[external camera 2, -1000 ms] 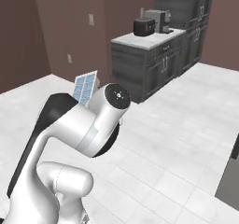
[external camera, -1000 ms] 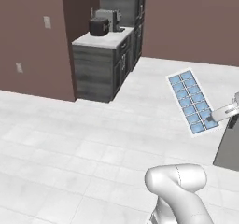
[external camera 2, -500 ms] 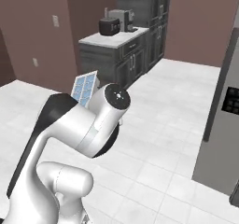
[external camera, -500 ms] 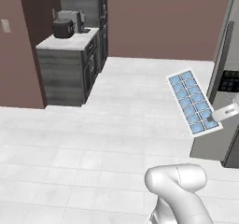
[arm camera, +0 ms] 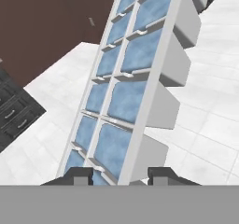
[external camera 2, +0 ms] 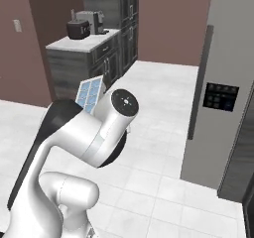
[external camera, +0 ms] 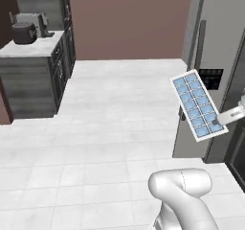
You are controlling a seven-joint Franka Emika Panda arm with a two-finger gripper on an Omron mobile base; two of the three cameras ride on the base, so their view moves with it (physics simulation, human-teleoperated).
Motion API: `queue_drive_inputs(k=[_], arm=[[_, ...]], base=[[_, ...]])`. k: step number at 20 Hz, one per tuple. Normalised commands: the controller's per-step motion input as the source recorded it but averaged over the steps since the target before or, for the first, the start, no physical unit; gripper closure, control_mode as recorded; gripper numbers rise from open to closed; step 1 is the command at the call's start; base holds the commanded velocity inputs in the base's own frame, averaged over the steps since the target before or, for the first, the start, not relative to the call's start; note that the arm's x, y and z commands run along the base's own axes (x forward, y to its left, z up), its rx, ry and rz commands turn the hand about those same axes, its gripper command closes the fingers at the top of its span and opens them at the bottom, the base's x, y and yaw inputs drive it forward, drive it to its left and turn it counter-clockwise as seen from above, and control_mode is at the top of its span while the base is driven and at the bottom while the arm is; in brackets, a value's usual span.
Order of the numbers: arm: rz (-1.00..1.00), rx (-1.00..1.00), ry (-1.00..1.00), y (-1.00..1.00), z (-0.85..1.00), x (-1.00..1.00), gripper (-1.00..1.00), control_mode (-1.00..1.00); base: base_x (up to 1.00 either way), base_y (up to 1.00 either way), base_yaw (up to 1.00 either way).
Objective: The ice cube tray has been filled with water. Take the tray and place it in the freezer to make ice. Close the freezer door after placing the tray.
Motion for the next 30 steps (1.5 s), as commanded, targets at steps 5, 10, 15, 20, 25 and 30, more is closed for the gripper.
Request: queue_drive_inputs(k=[5,10,15,20,25,30], arm=[[0.0,0.0,0.0,0.0,0.0,0.0,1.0,1.0],[0.0,0.0,0.0,0.0,0.0,0.0,1.0,1.0],[0.0,0.0,0.0,0.0,0.0,0.0,1.0,1.0],[0.0,0.0,0.0,0.0,0.0,0.0,1.0,1.0],[0.0,0.0,0.0,0.0,0.0,0.0,1.0,1.0],[0.0,0.0,0.0,0.0,0.0,0.0,1.0,1.0]], base=[[0.27,0.02,-0.36],[0.5,0.37,-0.29],[0.87,0.72,-0.21],[1.0,0.81,-0.17],[1.0,0.72,-0.12],[0.98,0.31,-0.21]])
